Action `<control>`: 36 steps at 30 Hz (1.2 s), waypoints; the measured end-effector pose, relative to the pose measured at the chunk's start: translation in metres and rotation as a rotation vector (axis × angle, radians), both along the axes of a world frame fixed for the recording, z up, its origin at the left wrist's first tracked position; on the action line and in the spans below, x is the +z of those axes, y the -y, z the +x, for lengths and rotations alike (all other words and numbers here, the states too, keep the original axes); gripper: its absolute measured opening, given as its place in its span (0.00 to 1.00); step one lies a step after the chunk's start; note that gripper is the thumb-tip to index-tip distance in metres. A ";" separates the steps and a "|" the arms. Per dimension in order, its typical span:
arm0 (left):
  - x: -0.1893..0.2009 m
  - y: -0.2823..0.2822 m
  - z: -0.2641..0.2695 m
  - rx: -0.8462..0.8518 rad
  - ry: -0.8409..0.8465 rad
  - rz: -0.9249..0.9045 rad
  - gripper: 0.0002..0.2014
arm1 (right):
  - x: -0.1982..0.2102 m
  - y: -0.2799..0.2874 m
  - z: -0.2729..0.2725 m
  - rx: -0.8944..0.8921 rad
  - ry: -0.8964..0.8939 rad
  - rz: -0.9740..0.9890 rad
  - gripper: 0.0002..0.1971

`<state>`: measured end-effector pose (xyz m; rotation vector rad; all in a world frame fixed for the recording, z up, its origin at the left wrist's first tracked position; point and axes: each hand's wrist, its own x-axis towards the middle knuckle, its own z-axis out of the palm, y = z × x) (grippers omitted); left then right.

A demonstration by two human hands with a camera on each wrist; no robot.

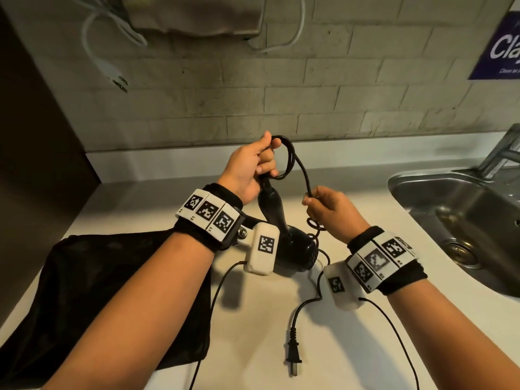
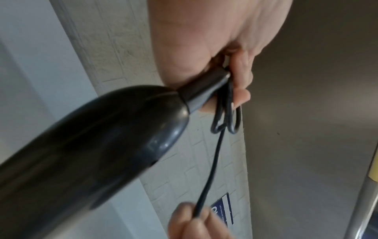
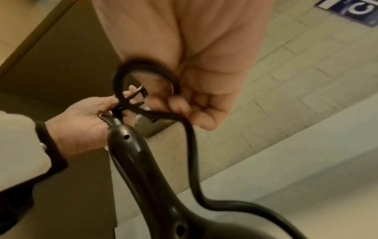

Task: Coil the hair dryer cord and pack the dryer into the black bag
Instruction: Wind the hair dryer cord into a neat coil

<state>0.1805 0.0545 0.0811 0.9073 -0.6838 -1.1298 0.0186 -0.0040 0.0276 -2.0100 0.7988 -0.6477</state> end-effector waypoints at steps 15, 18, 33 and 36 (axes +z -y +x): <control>-0.011 0.003 -0.004 0.072 -0.055 -0.093 0.16 | 0.005 -0.008 0.014 -0.075 0.581 0.375 0.14; -0.010 0.003 -0.002 0.065 -0.109 -0.102 0.15 | 0.001 -0.008 0.013 -0.090 0.575 0.392 0.11; -0.013 0.004 0.008 0.081 -0.228 -0.076 0.15 | -0.051 0.021 -0.010 -0.149 -0.218 0.135 0.19; -0.011 0.005 0.004 0.050 -0.129 -0.073 0.16 | -0.048 0.021 0.003 -0.242 -0.232 0.075 0.21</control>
